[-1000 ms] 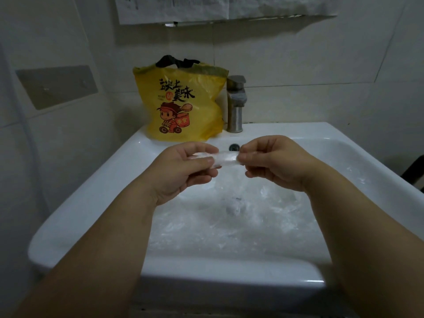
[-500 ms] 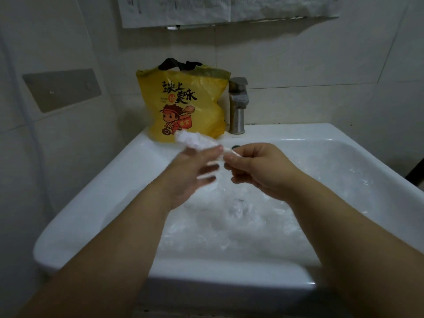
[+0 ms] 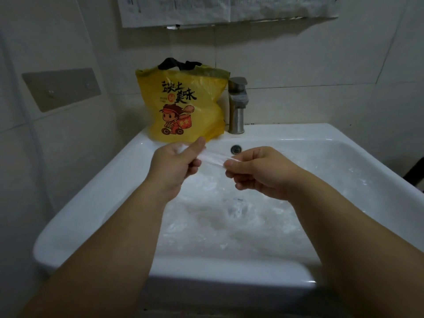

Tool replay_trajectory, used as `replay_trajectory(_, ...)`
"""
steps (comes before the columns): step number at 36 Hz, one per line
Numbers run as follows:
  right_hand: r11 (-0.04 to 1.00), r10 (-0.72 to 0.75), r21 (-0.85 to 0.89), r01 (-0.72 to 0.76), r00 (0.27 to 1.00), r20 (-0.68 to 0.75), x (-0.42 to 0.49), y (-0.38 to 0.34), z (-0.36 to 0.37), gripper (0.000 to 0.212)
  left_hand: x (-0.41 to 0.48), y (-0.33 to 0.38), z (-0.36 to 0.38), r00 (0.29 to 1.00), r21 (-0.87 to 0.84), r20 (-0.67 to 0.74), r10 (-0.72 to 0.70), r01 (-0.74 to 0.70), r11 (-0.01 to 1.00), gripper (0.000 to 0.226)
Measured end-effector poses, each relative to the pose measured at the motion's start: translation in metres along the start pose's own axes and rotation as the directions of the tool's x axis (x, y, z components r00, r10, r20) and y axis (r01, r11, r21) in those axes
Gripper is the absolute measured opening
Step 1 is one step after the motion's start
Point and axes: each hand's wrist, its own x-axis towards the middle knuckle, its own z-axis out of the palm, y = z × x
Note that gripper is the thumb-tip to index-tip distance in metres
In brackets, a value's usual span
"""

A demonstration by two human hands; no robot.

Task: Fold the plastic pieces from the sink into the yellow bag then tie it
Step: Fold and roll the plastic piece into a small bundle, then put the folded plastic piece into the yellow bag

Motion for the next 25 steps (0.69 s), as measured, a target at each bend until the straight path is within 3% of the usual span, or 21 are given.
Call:
replay_trajectory(4, 1.000, -0.001, -0.031, 0.000, 1.000, -0.023, -0.004, -0.004, -0.006, 0.010, -0.004, 0.001, -0.003, 1.000, -0.012, -0.028, -0.004, 0.003, 1.000, 0.012)
replay_trajectory(7, 1.000, -0.003, -0.026, 0.001, 0.998, -0.063, -0.004, -0.014, -0.011, 0.010, -0.005, 0.011, -0.003, 0.997, -0.077, 0.057, -0.044, 0.049, 0.996, 0.006)
replay_trajectory(11, 0.995, -0.057, -0.083, 0.051, 0.996, -0.073, 0.001, -0.039, -0.014, 0.011, 0.001, 0.032, -0.009, 0.992, -0.028, 0.128, -0.001, 0.004, 1.000, 0.013)
replay_trajectory(15, 0.986, -0.112, -0.137, 0.099, 0.989, -0.093, 0.009, -0.060, -0.010, 0.013, 0.010, 0.052, -0.014, 0.993, 0.083, 0.046, 0.105, -0.108, 0.991, 0.011)
replay_trajectory(20, 0.971, -0.202, -0.153, 0.181, 0.970, -0.136, 0.023, -0.085, -0.003, 0.011, 0.024, 0.075, -0.015, 0.979, 0.084, -0.058, 0.197, -0.192, 0.978, 0.012)
replay_trajectory(25, 0.970, -0.241, -0.084, 0.230, 0.957, -0.164, 0.042, -0.107, -0.002, 0.014, 0.043, 0.095, -0.014, 0.976, 0.048, -0.055, 0.213, -0.210, 0.976, 0.017)
